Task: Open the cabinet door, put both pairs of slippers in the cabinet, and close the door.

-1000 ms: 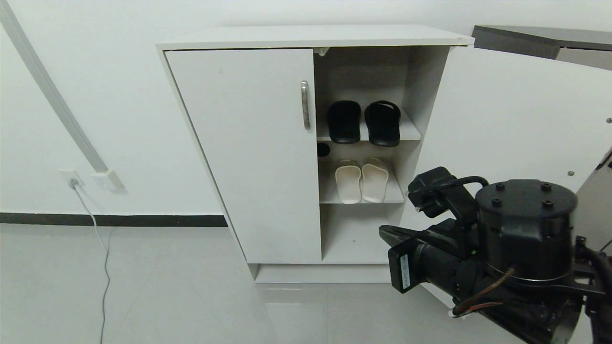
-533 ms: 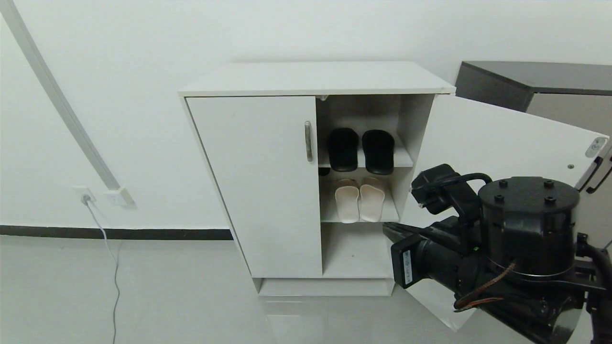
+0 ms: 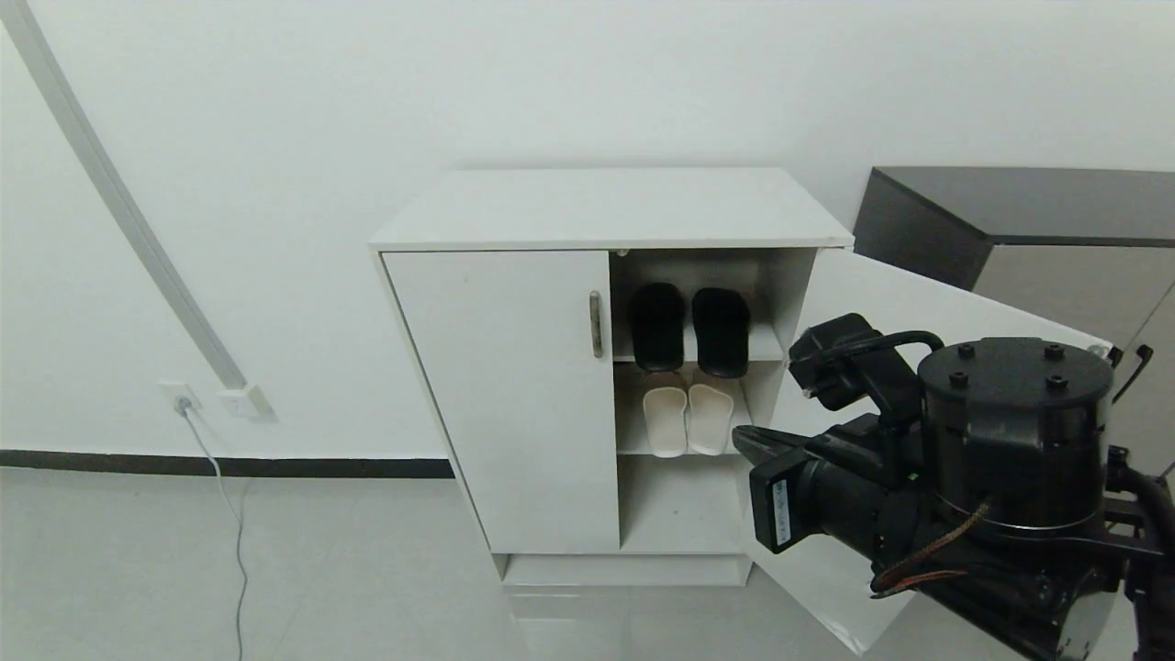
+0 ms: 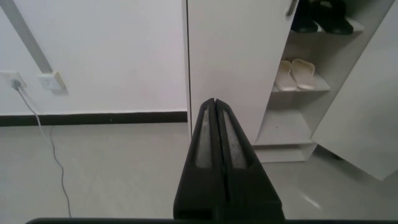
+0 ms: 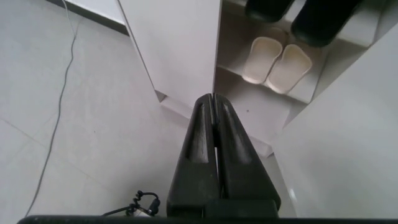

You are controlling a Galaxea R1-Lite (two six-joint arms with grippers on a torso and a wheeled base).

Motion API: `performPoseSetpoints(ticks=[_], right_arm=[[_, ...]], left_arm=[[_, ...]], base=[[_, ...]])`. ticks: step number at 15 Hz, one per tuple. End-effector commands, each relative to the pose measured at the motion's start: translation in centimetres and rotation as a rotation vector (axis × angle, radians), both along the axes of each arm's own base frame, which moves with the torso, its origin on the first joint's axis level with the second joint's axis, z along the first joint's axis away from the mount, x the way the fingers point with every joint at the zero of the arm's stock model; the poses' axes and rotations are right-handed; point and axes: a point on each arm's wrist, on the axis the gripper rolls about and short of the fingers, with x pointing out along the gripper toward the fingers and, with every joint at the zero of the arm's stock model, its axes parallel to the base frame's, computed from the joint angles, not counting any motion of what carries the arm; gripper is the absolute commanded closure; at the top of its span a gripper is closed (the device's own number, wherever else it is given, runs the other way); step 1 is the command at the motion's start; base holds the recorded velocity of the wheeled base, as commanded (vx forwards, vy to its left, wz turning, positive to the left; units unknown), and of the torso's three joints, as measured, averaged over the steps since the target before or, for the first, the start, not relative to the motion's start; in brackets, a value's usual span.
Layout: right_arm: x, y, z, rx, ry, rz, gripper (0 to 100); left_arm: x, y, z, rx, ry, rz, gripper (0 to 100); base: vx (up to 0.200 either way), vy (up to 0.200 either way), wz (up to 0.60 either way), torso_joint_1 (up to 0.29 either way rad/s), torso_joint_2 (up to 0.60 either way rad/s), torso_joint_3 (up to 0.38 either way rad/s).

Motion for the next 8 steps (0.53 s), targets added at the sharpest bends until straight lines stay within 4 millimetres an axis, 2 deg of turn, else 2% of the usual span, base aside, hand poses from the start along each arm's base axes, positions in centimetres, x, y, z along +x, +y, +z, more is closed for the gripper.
performPoseSetpoints(ticks=[1,8], right_arm=[[-0.02,0.0,0.01,0.0,0.0,0.001,100],[-0.01,0.01,0.05,0.001,-0.001,0.001,100]], left_arm=[[0.0,0.0,0.0,0.0,0.0,0.0,100],[0.0,0.0,0.0,0.0,0.0,0.0,100]], base=[[0.0,0.0,0.0,0.183,-0.5,-0.315],[0.0,0.0,0.0,0.209,-0.52,-0.311]])
